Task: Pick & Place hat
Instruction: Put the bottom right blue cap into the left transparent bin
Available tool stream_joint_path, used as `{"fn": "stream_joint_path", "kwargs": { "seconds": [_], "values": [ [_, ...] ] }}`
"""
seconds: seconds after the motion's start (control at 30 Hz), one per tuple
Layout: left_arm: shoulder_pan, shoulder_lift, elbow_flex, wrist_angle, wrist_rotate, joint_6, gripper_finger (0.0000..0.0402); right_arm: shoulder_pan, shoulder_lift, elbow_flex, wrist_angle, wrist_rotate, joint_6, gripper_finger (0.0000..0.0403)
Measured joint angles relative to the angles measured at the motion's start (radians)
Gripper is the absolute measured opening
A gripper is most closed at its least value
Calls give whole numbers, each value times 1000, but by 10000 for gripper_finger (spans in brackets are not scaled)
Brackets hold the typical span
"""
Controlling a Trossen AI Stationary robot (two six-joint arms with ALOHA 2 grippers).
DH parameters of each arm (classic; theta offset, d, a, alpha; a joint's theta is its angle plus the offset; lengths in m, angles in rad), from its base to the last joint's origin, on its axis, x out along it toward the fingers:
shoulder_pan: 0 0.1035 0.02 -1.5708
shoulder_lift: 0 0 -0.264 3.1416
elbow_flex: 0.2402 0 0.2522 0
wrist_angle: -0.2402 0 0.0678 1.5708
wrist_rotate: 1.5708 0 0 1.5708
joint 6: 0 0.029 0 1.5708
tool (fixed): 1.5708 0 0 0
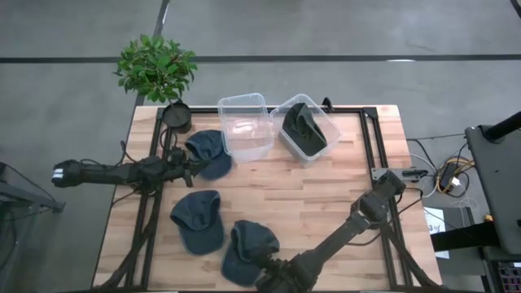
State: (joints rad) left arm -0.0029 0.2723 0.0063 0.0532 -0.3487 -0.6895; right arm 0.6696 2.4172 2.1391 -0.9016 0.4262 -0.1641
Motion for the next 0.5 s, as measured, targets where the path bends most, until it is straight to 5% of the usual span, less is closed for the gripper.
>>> {"fn": "stream_joint_path", "kwargs": {
  "seconds": [0.5],
  "values": [
    [1,0,0,0,0,1,0,2,-1,-1,22,-8,31,112]
  ]
}}
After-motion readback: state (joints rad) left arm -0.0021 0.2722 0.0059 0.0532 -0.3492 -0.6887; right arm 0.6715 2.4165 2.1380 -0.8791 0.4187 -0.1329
